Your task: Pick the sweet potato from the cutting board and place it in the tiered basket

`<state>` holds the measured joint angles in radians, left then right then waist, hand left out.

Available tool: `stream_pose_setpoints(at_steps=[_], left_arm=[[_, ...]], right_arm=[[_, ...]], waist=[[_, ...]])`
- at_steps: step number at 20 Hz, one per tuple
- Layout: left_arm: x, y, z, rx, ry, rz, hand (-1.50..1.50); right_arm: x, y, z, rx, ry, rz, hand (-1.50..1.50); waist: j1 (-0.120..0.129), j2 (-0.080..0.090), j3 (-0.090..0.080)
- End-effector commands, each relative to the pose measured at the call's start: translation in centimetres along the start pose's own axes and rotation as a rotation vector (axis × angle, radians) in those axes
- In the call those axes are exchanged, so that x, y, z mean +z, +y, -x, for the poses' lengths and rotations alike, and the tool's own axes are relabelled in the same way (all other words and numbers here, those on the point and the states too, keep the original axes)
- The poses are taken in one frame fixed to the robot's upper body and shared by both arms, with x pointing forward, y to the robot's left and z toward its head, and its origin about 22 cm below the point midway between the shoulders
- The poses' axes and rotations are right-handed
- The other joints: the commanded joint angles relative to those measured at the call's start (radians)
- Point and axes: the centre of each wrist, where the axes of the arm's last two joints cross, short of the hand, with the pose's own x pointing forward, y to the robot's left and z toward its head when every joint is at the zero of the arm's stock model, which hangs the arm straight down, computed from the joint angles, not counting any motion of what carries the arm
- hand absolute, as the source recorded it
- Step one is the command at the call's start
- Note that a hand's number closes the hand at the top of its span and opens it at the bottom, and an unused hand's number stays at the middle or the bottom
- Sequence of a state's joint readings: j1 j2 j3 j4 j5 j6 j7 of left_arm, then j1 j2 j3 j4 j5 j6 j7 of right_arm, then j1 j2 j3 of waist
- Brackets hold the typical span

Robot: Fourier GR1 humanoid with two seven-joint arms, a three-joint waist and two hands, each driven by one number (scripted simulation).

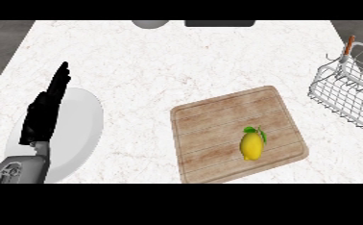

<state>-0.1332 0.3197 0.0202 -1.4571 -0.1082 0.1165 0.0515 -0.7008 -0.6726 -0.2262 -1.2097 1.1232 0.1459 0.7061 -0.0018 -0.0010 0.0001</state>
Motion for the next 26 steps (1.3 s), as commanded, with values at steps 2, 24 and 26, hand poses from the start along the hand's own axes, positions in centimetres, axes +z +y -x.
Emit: stream_pose_setpoints(at_steps=[2, 24, 26], left_arm=[[0.3, 0.1, -0.3, -0.015, 0.005, 0.003, 0.00], [1.0, -0.9, 0.3, -0.006, 0.011, -0.005, 0.00], [0.2, 0.6, -0.1, -0.004, 0.015, -0.012, 0.00]], right_arm=[[-0.1, 2.6, 1.6, -0.060, -0.009, -0.075, 1.50], [1.0, -1.0, 7.9, -0.541, 0.158, 0.106, -1.50], [1.6, -1.6, 8.4, -0.546, 0.213, 0.104, -1.50]], waist=[[0.007, 0.001, 0.000], [-0.003, -0.004, -0.001], [-0.004, -0.002, -0.001]])
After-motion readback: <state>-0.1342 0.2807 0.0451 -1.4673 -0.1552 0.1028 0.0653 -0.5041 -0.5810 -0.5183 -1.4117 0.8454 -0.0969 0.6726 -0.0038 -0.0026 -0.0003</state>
